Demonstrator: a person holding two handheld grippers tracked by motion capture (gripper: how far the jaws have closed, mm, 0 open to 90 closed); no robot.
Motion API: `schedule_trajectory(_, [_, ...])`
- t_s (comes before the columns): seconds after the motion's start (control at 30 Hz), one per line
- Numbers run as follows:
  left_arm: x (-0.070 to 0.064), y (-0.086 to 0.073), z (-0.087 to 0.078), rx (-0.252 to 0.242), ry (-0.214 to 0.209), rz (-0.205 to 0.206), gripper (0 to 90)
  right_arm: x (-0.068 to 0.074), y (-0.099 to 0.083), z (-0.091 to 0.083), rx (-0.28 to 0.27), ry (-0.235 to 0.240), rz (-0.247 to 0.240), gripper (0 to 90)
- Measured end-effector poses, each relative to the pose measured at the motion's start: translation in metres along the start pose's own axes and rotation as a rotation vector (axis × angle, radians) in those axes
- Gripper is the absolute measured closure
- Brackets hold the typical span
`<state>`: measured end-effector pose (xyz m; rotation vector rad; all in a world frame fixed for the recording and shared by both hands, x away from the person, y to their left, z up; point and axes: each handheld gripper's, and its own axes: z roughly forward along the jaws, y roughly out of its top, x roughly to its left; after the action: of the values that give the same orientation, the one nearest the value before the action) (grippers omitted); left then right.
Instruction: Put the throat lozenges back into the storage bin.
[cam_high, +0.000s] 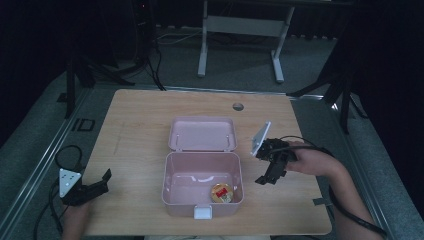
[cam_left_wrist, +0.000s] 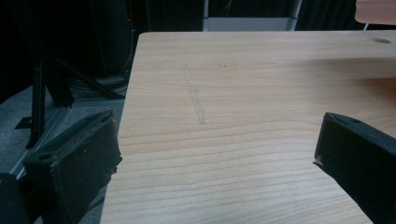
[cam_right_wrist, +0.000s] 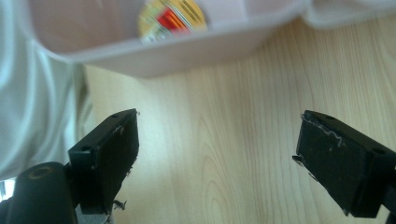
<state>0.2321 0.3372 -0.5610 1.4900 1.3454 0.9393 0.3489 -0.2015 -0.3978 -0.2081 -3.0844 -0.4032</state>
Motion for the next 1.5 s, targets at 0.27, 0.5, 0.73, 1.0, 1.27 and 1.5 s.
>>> schedule_trajectory(0.27, [0.000, 0.000, 0.000, -0.001, -0.001, -0.002, 0.4, -0.018, -0.045, 0.045, -0.055, -0.029, 0.131, 12.6])
schedule_trajectory(0.5, [0.000, 0.000, 0.000, -0.002, -0.002, -0.003, 0.4, -0.025, -0.079, 0.082, -0.218, -0.141, 0.240, 12.7])
schedule_trajectory(0.73, [0.000, 0.000, 0.000, -0.003, -0.003, -0.005, 0.4, -0.030, -0.108, 0.106, -0.372, -0.289, 0.367, 12.0])
schedule_trajectory(1.0, [0.001, 0.000, 0.000, -0.003, -0.003, -0.005, 0.4, -0.036, -0.142, 0.111, -0.478, -0.527, 0.549, 11.2])
schedule_trajectory(1.27, [0.001, 0.000, 0.000, -0.004, -0.005, -0.005, 0.4, -0.035, -0.163, 0.108, -0.503, -0.691, 0.707, 11.3])
schedule_trajectory(1.5, [0.001, 0.000, 0.000, -0.005, -0.005, -0.006, 0.4, -0.033, -0.177, 0.106, -0.518, -0.824, 0.862, 11.3])
